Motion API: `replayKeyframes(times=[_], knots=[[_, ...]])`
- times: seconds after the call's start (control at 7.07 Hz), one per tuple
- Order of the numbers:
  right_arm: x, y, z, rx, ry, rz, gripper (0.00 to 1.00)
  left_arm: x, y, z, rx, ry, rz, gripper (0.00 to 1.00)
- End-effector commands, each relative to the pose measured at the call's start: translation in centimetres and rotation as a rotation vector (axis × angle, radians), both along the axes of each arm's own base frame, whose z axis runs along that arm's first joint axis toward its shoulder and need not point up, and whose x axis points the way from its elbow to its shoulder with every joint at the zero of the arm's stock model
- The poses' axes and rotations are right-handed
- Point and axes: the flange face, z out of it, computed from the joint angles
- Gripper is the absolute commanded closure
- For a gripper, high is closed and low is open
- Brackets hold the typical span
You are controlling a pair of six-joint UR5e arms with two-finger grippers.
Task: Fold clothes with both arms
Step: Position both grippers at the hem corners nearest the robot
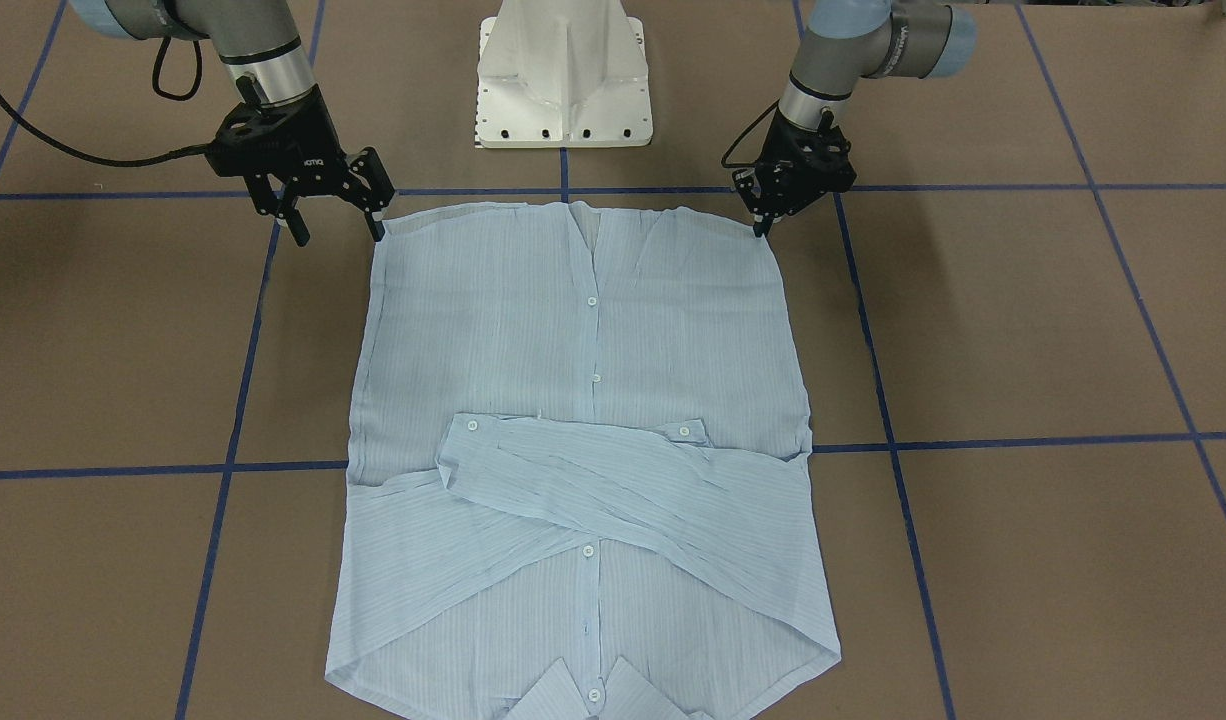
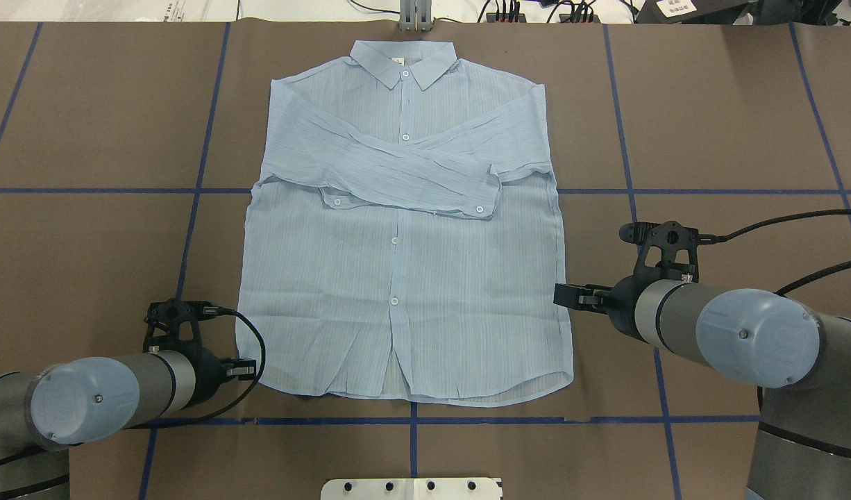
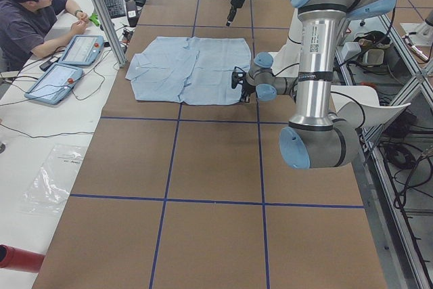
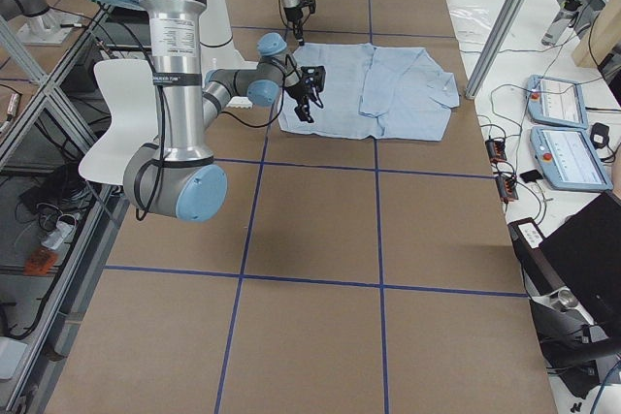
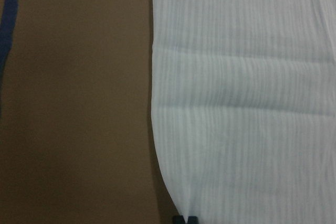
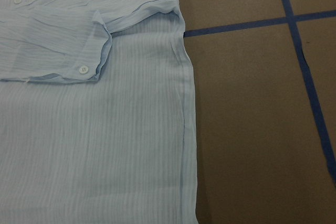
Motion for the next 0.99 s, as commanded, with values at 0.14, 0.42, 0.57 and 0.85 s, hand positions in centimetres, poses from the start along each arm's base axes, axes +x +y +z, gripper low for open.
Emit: replayKeyframes(times=[0.14,0.42,0.57,0.85], knots=[[3.6,2.8,5.6,0.034,-0.058,-0.015,0.01,0.8,-0.2,-2.6,0.010,0.052,-0.005,1.00],[1.4,5.1,5.9,0.004,-0.074,0.046,0.18,0.4,-0.5,-3.9,0.033,0.075,-0.039,1.00],[0.1,6.4,5.7,0.011,-0.059,0.041,0.23,0.1,-0.9,-4.0,0.052,0.074,-0.069,1.00],[-3.9,7.3,3.8,-0.018,-0.018,0.066,0.35,-0.1,-1.1,-4.0,0.069,0.070,-0.096,1.00]])
